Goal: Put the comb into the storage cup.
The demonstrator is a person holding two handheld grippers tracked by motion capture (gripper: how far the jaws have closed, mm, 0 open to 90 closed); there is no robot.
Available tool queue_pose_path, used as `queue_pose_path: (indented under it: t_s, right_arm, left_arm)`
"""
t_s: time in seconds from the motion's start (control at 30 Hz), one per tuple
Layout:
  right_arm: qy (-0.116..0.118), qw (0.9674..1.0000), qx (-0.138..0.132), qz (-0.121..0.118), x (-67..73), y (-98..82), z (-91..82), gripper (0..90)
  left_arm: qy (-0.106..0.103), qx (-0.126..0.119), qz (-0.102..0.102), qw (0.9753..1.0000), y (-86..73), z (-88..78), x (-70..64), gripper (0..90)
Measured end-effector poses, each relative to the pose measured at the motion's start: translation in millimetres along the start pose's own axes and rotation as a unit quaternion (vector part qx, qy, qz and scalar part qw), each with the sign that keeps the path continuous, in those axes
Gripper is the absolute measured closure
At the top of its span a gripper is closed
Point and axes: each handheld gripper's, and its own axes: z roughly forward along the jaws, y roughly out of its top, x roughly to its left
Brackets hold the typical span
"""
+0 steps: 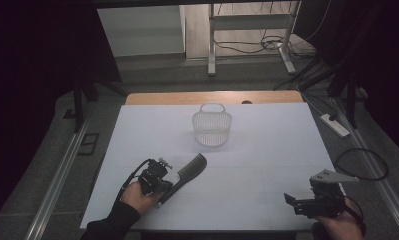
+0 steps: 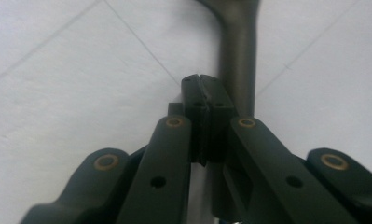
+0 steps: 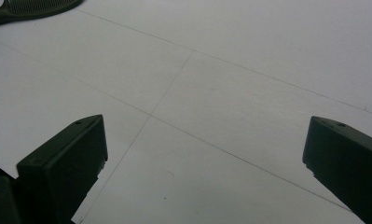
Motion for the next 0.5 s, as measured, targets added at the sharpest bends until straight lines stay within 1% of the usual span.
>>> queue_pose_path:
  t_s: [0.03,0.07,0.13,0.17,0.23,0.27,0.3,0.33,0.37,0.4,0.43,0.47,0.5]
  right_arm:
    - [0.0,1.0,0.0,0.0,0.1,0.0,0.0,0.0]
    - [0.0,1.0,0.0,-0.001,0.1,0.0,-0.1,0.0]
    - [0.001,1.0,0.0,-0.001,0.1,0.1,0.1,0.0]
    - [0.001,1.0,0.0,-0.002,0.1,0.2,0.2,0.0]
    - [0.001,1.0,0.0,-0.002,0.2,0.2,0.3,0.0]
    - [0.0,1.0,0.0,-0.003,0.4,0.3,0.3,0.0]
    - [0.0,1.0,0.0,-0.003,0.4,0.3,0.3,0.0]
    - [0.0,1.0,0.0,-0.003,0.4,0.3,0.2,0.0]
    - [0.0,1.0,0.0,-0.003,0.4,0.3,0.2,0.0]
    - [0.0,1.0,0.0,-0.003,0.5,0.2,0.1,0.0]
    - [0.0,1.0,0.0,-0.003,0.5,0.2,0.1,0.0]
    - [0.0,1.0,-0.001,-0.003,0.5,0.2,0.1,0.0]
    - [0.0,1.0,-0.001,-0.004,0.5,0.1,-0.1,0.1]
  left_arm:
    - [0.001,0.001,0.0,1.0,-0.3,0.0,-2.2,88.6]
    - [0.008,0.002,0.001,1.0,-0.2,0.3,-4.8,88.6]
    - [0.008,0.001,0.0,1.0,-0.2,0.3,-4.7,88.6]
    - [0.002,-0.001,-0.006,1.0,-0.5,0.1,-2.8,88.6]
    - [0.005,-0.001,-0.007,1.0,-0.7,-0.3,-1.9,88.6]
    - [0.008,-0.008,-0.013,0.9998,-1.4,-2.6,-0.4,88.6]
    - [0.008,-0.008,-0.013,0.9998,-1.4,-2.6,-0.4,88.5]
    - [0.01,-0.024,-0.021,0.9994,-2.7,-7.6,1.6,88.2]
    - [0.01,-0.024,-0.021,0.9994,-2.7,-7.6,1.6,85.0]
    - [0.009,-0.033,-0.027,0.999,-3.7,-10.7,2.6,83.2]
    - [0.007,-0.041,-0.033,0.9986,-5.0,-14.0,3.5,83.2]
    - [0.004,-0.049,-0.038,0.9981,-6.4,-17.0,4.1,79.3]
    - [0.003,-0.065,-0.043,0.9969,-9.4,-22.7,3.5,72.9]
